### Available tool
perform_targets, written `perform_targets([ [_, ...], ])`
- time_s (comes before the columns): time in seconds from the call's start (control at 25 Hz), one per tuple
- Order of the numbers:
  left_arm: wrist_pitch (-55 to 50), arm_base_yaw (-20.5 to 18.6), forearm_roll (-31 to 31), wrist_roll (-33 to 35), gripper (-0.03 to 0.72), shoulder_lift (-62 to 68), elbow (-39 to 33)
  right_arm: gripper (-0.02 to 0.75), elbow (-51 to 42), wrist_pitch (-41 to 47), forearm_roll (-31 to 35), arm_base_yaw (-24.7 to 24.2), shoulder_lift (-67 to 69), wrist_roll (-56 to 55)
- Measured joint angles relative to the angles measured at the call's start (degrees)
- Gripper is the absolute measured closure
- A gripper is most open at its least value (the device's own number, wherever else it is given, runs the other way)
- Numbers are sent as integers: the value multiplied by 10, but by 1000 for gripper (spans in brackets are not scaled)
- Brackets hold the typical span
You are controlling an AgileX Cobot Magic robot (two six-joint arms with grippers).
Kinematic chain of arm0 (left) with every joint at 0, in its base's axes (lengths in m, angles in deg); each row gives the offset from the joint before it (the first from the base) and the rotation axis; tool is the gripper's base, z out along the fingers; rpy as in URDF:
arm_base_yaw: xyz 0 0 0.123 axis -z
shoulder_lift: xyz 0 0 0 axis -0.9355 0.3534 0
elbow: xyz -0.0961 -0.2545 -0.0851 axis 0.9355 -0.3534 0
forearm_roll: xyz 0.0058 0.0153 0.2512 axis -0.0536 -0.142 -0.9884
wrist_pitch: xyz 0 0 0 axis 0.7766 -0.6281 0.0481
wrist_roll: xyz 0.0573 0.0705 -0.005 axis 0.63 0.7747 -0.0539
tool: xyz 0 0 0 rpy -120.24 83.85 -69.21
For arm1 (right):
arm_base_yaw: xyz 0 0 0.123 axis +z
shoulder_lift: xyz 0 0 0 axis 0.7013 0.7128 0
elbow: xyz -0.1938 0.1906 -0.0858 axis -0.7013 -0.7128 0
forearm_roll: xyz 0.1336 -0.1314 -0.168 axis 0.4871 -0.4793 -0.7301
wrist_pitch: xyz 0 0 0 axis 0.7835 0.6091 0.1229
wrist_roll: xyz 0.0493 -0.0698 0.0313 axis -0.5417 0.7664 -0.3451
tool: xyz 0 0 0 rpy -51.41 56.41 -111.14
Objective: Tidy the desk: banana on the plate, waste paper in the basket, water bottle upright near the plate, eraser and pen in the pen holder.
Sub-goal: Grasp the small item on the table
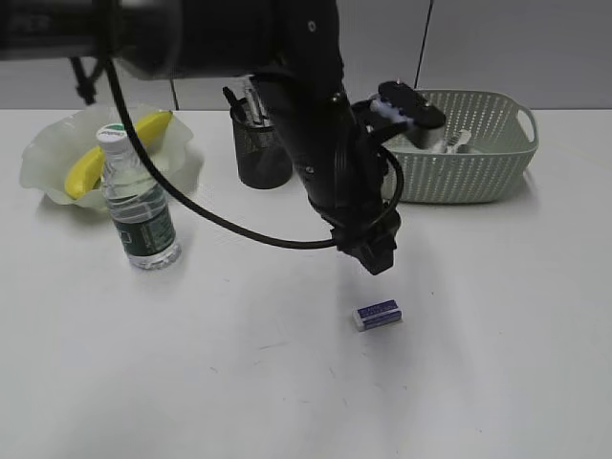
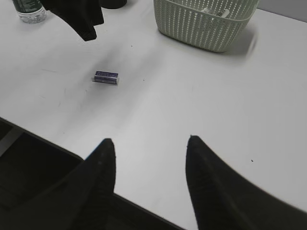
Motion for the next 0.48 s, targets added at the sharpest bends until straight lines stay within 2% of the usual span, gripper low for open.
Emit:
perform_targets([
  [0.2, -56, 13, -21, -29, 268, 60, 57, 351, 0, 0, 0, 0, 0, 0],
  [0.48, -25, 42, -57, -66, 268, 91, 61, 352, 0, 0, 0, 0, 0, 0],
])
